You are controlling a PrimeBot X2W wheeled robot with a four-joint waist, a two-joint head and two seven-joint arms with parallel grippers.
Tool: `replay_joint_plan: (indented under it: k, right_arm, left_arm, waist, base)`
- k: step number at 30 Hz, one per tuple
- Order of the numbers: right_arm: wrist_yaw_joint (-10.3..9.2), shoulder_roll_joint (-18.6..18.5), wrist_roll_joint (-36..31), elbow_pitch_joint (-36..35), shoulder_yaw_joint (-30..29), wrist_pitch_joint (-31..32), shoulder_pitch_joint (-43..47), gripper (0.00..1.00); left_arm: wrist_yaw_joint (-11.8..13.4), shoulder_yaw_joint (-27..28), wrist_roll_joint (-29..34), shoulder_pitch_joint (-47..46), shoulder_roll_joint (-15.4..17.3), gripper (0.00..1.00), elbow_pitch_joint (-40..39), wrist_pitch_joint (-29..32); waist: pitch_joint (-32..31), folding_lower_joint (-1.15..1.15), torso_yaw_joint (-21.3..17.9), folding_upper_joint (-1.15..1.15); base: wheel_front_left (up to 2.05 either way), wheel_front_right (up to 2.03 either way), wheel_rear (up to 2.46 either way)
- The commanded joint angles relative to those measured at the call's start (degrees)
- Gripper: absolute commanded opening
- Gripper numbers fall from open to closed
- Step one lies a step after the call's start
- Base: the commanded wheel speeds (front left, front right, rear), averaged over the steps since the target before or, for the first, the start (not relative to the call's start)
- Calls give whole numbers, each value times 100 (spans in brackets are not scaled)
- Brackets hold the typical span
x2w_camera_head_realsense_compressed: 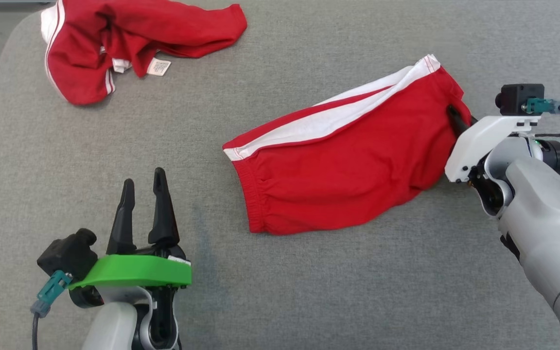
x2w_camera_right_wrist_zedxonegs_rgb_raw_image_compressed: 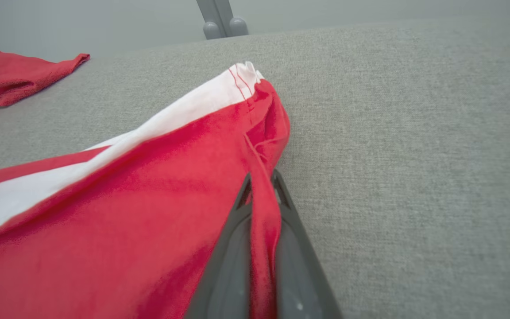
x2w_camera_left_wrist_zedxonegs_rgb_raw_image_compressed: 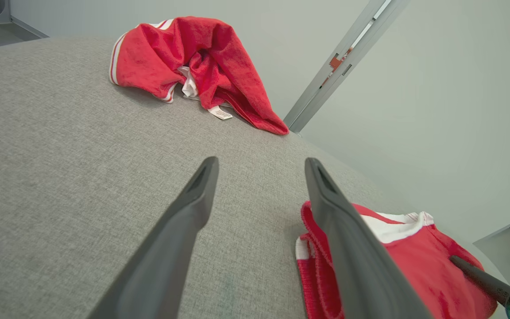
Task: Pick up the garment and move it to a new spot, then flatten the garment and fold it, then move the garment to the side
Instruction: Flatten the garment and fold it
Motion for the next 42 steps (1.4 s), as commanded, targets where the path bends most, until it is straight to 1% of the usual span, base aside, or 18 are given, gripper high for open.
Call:
replay_joint_plan:
  k: [1, 4, 9, 13, 17, 23, 26, 30, 35, 39, 42]
  right_arm:
    - [-9, -51, 73, -63, -33, -148, 177, 0]
    - [-8, -95, 196, -206, -130, -408, 443, 0]
    - [-8, -201, 363, -391, -391, -767, 996, 0]
    - [-8, -240, 389, -508, -661, -901, 1274, 0]
    - [-8, -155, 349, -639, -889, -946, 1476, 0]
    - [-7, 38, 73, -930, -977, -975, 1556, 0]
    - [-6, 161, -106, -1149, -907, -967, 1599, 0]
    - [-6, 425, -279, -1518, -714, -887, 1701, 0]
    - [-6, 792, -418, -1873, -455, -640, 1901, 0]
    - [-6, 997, -434, -1967, -346, -514, 2006, 0]
    - [-6, 1103, -506, -1892, -282, -454, 2019, 0]
  left_arm:
    - [-25, 59, 118, 94, 40, 100, 29, -2]
    - [-25, 141, 183, 164, 82, 100, 79, -2]
    - [-54, 248, 480, 287, 153, 100, 174, -2]
    - [-74, 244, 636, 327, 155, 100, 211, -2]
    - [-88, 260, 718, 388, 92, 100, 252, -2]
    - [-130, 235, 730, 455, 21, 100, 344, -2]
    - [-148, 226, 753, 501, -6, 100, 369, -2]
    - [-154, 220, 797, 596, -31, 100, 398, -2]
    - [-167, 220, 837, 714, -51, 100, 413, -2]
    - [-172, 218, 836, 756, -61, 100, 410, -2]
    - [-181, 208, 832, 767, -67, 100, 415, -2]
  waist:
    - [-234, 0, -264, 0]
    - [-361, 0, -460, 0]
    - [-536, 0, -816, 0]
    - [-597, 0, -929, 0]
    - [-641, 0, -964, 0]
    - [-778, 0, -846, 0]
    - [-871, 0, -732, 0]
    - [-1006, 0, -568, 0]
    - [-1129, 0, -374, 0]
    - [-1165, 0, -249, 0]
    - [-1177, 0, -172, 0]
  base:
    - [0, 0, 0]
    - [0, 0, 0]
    - [0, 0, 0]
    - [0, 0, 0]
    - [0, 0, 0]
    - [0, 0, 0]
    - [0, 0, 0]
    - [0, 0, 0]
    - [0, 0, 0]
    - [0, 0, 0]
    - [0, 0, 0]
